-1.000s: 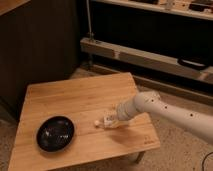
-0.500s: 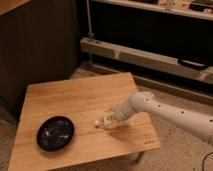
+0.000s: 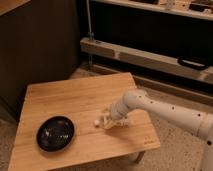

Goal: Place the bottle in the ceramic bowl

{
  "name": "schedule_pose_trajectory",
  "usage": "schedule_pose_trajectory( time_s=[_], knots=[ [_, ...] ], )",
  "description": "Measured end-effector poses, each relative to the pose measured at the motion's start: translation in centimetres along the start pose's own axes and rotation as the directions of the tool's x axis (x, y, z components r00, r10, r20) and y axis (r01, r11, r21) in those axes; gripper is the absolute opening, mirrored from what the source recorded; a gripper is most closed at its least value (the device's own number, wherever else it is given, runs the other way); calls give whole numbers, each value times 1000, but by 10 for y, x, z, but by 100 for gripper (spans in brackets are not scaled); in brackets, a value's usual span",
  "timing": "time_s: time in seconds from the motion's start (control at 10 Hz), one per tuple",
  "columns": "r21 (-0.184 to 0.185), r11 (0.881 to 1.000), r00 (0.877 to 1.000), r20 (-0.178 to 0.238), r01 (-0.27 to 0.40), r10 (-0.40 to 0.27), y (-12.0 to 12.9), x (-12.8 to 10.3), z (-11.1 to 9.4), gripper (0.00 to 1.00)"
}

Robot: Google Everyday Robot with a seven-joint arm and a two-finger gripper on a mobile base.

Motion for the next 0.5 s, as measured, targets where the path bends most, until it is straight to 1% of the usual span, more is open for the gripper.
schedule_pose_trajectory(
  time_s=[0.3, 0.5],
  knots=[
    [-22, 1000, 1000, -4, 15, -15, -1, -4, 5, 65],
    [-29, 999, 1000, -5, 15, -15, 0, -4, 6, 65]
  ],
)
